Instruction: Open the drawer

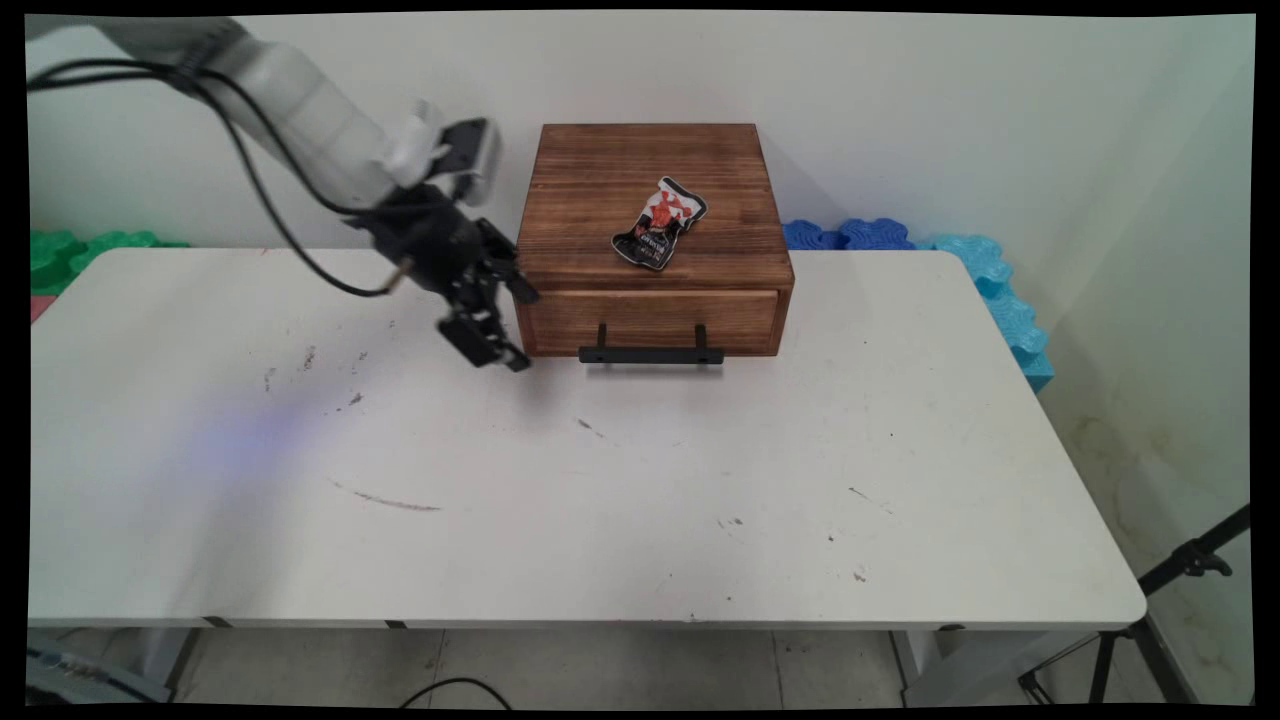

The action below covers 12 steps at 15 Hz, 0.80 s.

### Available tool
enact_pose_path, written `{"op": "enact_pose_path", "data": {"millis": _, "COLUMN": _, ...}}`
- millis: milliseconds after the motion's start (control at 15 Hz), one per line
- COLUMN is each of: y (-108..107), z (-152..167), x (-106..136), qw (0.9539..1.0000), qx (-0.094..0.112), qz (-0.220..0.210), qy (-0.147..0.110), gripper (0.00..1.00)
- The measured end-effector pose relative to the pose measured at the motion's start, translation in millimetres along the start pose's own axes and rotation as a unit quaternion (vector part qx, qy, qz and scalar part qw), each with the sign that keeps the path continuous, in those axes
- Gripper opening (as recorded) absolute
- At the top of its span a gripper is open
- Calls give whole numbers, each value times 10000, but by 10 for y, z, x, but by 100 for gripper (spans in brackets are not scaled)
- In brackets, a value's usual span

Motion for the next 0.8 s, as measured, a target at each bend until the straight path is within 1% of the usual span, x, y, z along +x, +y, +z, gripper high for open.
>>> {"op": "enact_pose_path", "data": {"millis": 200, "y": -23, "z": 321, "x": 220, "qw": 10000, "qx": 92, "qz": 8, "qy": -28, "gripper": 100}}
{"op": "enact_pose_path", "data": {"millis": 400, "y": -51, "z": 615, "x": 390, "qw": 9999, "qx": 162, "qz": -20, "qy": -40, "gripper": 100}}
{"op": "enact_pose_path", "data": {"millis": 800, "y": -131, "z": 1108, "x": 599, "qw": 9994, "qx": 318, "qz": -79, "qy": -59, "gripper": 100}}
